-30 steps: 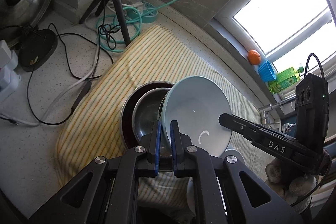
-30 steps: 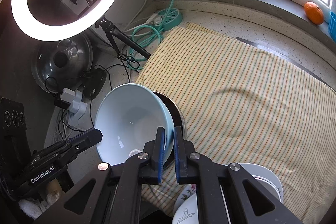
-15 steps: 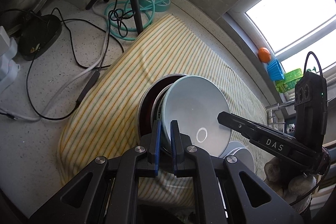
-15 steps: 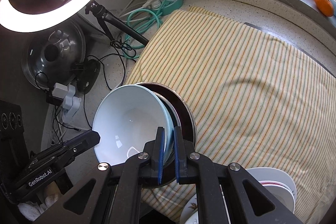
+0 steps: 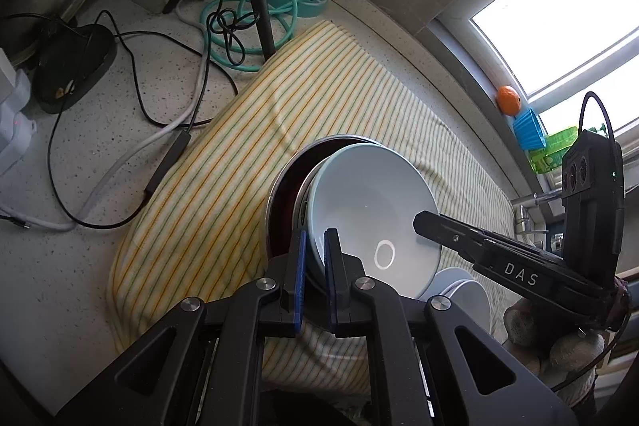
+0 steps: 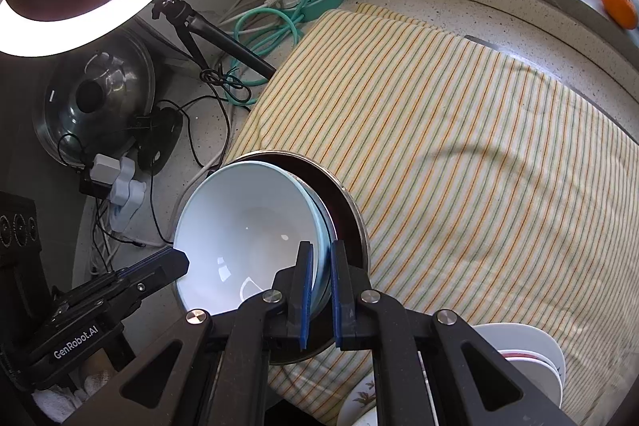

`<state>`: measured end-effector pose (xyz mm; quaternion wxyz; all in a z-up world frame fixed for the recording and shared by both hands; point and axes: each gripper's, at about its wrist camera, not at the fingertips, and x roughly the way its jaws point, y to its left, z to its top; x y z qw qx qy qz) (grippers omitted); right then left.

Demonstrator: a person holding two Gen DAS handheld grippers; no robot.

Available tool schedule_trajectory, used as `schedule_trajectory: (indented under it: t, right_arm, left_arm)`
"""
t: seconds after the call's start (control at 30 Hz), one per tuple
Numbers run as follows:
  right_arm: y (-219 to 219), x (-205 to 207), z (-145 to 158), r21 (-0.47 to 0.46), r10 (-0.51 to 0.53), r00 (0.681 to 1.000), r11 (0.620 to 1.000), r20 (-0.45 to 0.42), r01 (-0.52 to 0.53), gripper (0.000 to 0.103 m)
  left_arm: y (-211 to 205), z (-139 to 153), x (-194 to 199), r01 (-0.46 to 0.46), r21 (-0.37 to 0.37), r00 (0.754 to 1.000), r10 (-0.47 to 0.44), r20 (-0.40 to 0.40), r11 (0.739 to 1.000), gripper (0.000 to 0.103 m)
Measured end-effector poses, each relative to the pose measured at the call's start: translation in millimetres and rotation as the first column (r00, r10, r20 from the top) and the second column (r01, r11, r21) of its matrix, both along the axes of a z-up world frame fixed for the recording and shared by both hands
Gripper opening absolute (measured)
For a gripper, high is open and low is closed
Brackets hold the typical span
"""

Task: Organize plates and bowls
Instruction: 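Lower the pale blue bowl into the nested steel bowls, then close both tools on the rims of the nested bowl stack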

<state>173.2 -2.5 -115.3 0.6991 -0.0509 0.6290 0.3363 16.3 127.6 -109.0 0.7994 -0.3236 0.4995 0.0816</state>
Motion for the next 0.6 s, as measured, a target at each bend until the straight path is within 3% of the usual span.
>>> schedule_trajectory:
  t: [0.33, 0.6]
  right_arm:
    - [-4.4, 0.8, 0.4, 0.019, 0.001, 1.000, 1.000, -0.009, 0.000, 0.008]
    - [-19.7, 4.6, 11.3, 0.097, -0.031, 0.999, 0.995, -0.029, 0.034, 0.008]
  left_arm:
    - [-1.2, 7.9, -3.1, 0.010, 0.046, 1.000, -0.010, 0.011, 0.999, 0.007]
    - [4.5, 24.6, -14.9, -0.010, 0.082, 0.998, 0.006, 0.055, 0.997, 0.008]
